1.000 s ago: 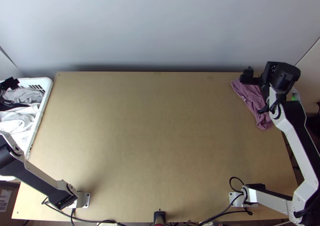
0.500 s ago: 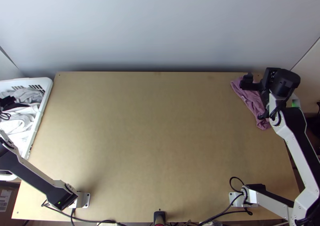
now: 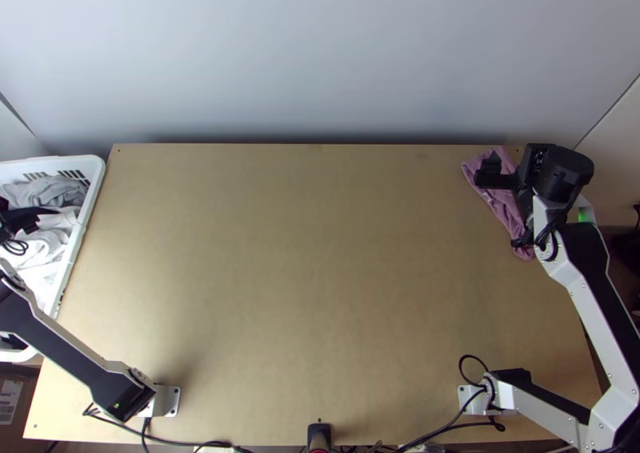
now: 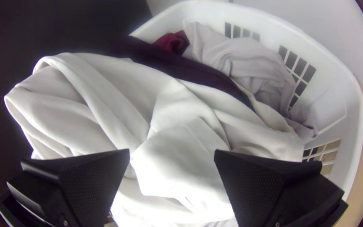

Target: Fold the t-shirt

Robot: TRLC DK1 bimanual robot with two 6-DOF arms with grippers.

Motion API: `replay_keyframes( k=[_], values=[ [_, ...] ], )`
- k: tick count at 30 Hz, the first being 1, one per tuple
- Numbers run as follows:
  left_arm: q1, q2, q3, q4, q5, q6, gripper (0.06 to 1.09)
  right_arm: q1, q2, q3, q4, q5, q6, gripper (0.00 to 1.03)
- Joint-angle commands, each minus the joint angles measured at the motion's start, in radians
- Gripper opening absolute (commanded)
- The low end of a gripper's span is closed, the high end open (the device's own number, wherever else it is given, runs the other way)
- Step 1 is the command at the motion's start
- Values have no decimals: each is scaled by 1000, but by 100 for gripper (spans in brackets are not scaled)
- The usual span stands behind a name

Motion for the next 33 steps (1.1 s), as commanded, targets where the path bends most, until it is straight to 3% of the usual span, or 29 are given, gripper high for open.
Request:
replay_keyframes(
  k=[1,9,10,12,13,14,15,20,33],
  values=[
    [0,60,23,-3,-8,10,104,14,-15,-6,3,12,-6,98],
    [-2,91,25,-30,-8,33,103,14,-44,-28,9,24,-19,98],
    [-2,95,31,-50,-7,35,95,15,-47,-31,11,25,-19,98],
    [-5,86,38,-86,-7,29,65,15,-52,-39,11,27,-20,98],
    [-8,78,38,-92,-2,38,43,17,-53,-42,11,29,-20,98],
    [-11,77,41,-92,9,50,15,17,-56,-45,11,29,-22,98],
    [-12,78,45,-93,15,59,12,20,-58,-45,11,30,-25,98],
    [3,78,55,-107,44,40,10,32,-72,-48,12,39,-38,98],
    [-57,-302,66,-208,145,-56,10,41,-110,-134,57,44,-32,98]
  ],
)
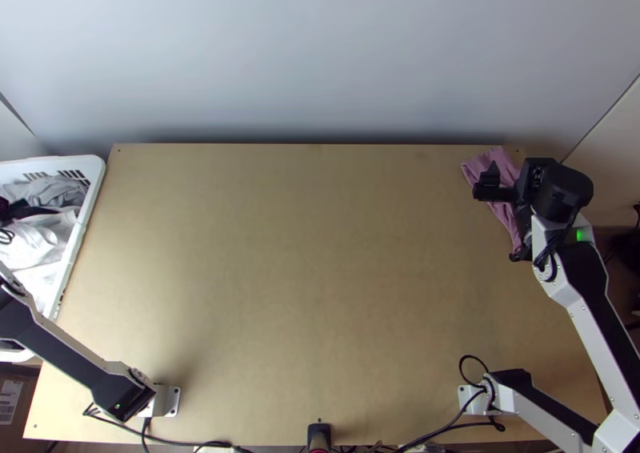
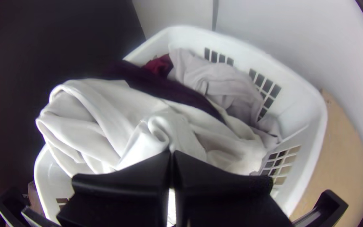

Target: Fold the t-shirt

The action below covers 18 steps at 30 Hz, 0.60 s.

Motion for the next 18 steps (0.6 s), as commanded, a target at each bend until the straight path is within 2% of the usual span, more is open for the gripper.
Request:
replay_keyframes(
  k=[1,14,17,18],
  values=[
    [-54,-212,16,-86,59,-31,10,5,-19,-39,21,3,6,98],
    [-276,-494,26,-219,62,-60,10,-14,-86,-62,26,3,-2,98],
    [-351,-545,26,-262,60,-77,10,-16,-99,-65,26,3,-8,98],
    [-435,-583,26,-305,43,-106,10,-16,-108,-63,26,3,-13,98]
  ],
)
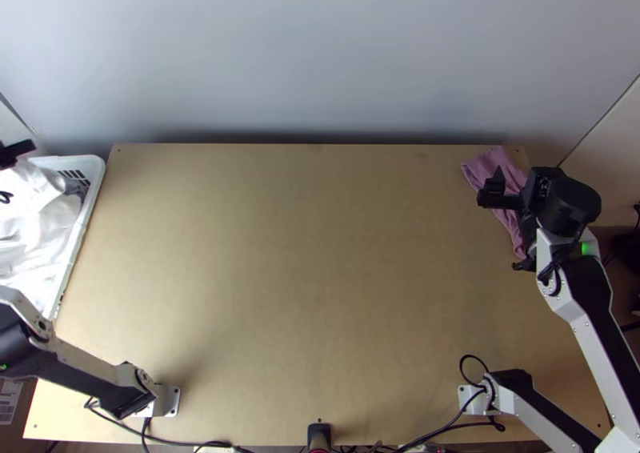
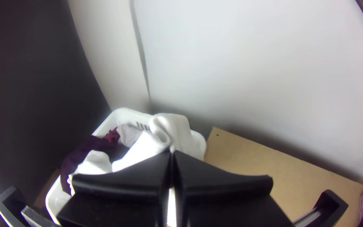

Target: Fold the t-shirt

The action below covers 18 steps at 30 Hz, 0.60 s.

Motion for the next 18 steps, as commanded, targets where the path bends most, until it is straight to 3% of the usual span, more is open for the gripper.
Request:
replay_keyframes(
  k=[1,8,10,18],
  values=[
    [-183,-122,1,-94,-20,-48,10,-8,-30,-5,0,1,-8,98],
    [-536,-186,32,-220,-135,-147,10,-25,-73,-40,-1,0,5,98],
    [-677,-188,30,-231,-203,-170,10,-25,-84,-68,0,0,22,98],
    [-1034,-119,-8,-254,-298,-297,10,-17,-98,-152,23,-2,90,98]
  ],
)
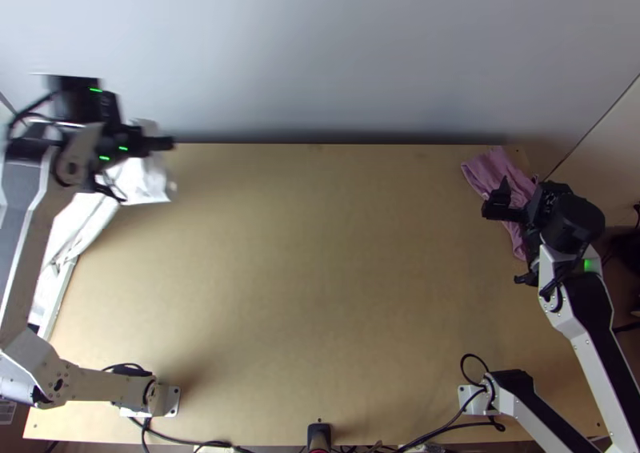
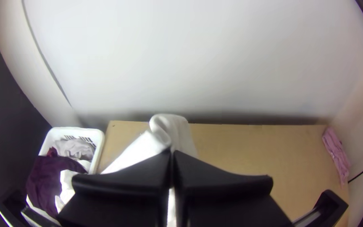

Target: Fold the t-shirt

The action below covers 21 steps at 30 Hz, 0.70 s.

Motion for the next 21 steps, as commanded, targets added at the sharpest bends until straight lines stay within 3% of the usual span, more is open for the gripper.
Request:
replay_keyframes(
  k=[1,6,12,18,21],
  values=[
    [-366,66,-17,-12,-110,-87,10,4,-20,-83,29,-2,47,98],
    [-516,195,70,-11,-112,-94,10,-21,-31,-134,55,0,46,98],
    [-764,349,115,-3,-126,-114,10,-153,-39,-134,63,-8,47,98],
    [-866,634,402,0,-123,-86,10,-185,-75,-209,64,-14,39,98],
    [-898,726,445,89,-115,-51,10,-188,-92,-235,69,-16,38,98]
  ],
)
